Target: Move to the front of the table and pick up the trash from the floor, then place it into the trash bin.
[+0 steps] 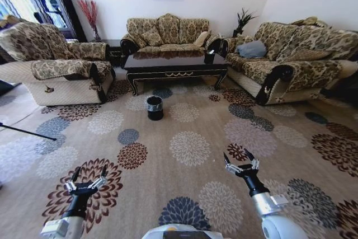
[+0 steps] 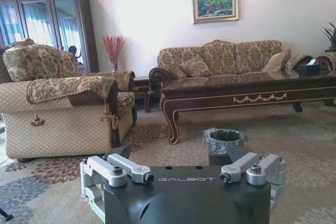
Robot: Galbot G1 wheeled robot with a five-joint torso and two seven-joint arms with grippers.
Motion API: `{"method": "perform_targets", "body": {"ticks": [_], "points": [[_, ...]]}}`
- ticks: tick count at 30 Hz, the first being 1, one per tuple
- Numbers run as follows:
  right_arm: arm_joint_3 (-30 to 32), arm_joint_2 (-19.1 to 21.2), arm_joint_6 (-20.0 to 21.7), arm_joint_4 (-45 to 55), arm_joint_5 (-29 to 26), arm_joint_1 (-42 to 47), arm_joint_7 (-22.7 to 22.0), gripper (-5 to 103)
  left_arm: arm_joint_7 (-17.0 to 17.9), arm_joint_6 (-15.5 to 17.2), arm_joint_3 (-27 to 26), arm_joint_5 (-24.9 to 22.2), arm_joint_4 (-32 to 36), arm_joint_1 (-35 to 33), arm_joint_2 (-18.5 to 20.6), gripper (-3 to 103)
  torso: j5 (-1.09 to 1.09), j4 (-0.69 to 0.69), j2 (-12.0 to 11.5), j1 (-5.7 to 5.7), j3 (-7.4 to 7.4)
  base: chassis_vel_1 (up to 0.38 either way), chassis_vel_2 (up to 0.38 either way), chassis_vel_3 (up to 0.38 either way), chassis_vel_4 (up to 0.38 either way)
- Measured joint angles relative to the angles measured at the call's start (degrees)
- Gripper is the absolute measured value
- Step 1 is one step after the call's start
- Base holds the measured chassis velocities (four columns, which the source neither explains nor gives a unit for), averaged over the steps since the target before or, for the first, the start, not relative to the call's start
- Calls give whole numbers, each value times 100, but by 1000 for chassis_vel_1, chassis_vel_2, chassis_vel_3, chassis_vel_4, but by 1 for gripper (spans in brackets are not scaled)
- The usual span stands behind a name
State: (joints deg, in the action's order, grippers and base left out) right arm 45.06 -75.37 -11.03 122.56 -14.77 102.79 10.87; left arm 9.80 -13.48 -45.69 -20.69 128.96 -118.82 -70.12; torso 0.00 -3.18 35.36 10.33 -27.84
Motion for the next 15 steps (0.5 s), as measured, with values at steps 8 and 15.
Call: {"method": "perform_targets", "body": {"ticks": [8, 15], "points": [[0, 0, 0, 0, 0, 0, 0, 100, 0, 0, 0, 0, 0, 0, 0, 100, 0, 0, 209, 88, -121, 0, 0, 0, 0], [0, 0, 0, 0, 0, 0, 0, 100, 0, 0, 0, 0, 0, 0, 0, 100, 0, 0, 373, 151, -223, 0, 0, 0, 0]]}}
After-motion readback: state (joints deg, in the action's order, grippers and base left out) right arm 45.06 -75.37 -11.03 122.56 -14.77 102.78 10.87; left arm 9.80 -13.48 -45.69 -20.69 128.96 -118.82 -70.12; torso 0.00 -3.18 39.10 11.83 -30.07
